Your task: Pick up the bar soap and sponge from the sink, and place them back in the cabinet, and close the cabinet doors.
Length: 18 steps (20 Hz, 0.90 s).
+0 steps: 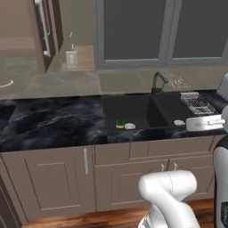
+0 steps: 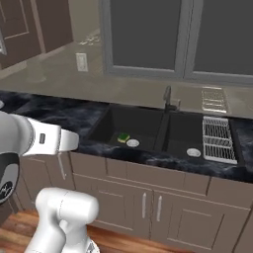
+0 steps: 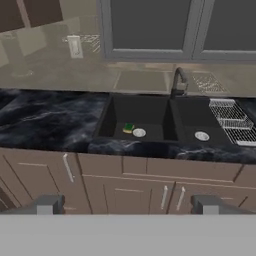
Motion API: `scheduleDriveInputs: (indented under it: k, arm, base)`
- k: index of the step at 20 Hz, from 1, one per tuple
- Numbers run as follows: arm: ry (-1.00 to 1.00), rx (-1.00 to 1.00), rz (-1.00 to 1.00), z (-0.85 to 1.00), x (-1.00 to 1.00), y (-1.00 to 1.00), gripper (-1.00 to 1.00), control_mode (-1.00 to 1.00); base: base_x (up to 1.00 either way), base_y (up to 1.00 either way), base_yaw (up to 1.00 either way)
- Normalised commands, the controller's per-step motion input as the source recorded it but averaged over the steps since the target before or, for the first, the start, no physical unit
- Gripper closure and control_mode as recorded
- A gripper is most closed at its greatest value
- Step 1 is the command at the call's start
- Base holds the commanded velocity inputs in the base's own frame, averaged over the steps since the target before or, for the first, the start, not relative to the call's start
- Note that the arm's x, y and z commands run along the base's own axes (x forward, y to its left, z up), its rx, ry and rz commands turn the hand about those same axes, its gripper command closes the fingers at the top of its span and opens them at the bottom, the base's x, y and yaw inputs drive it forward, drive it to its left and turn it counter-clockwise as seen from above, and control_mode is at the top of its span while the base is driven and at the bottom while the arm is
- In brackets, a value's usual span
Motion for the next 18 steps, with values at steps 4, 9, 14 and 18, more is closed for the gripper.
scheduleDriveInputs:
  k: [4, 9, 14, 18]
  arm:
    - [0.0, 0.0, 0.0, 0.0, 0.0, 0.0, -1.0, 1.0]
    - [0.0, 0.0, 0.0, 0.0, 0.0, 0.0, -1.0, 1.0]
    - [0.0, 0.0, 0.0, 0.0, 0.0, 0.0, -1.0, 1.0]
    - [0.0, 0.0, 0.0, 0.0, 0.0, 0.0, -1.0, 1.0]
  base:
    - [0.28, -0.31, -0.1]
    - [0.5, -0.24, -0.03]
    - [0.5, -0.13, -0.01]
    - [0.45, -0.07, 0.0]
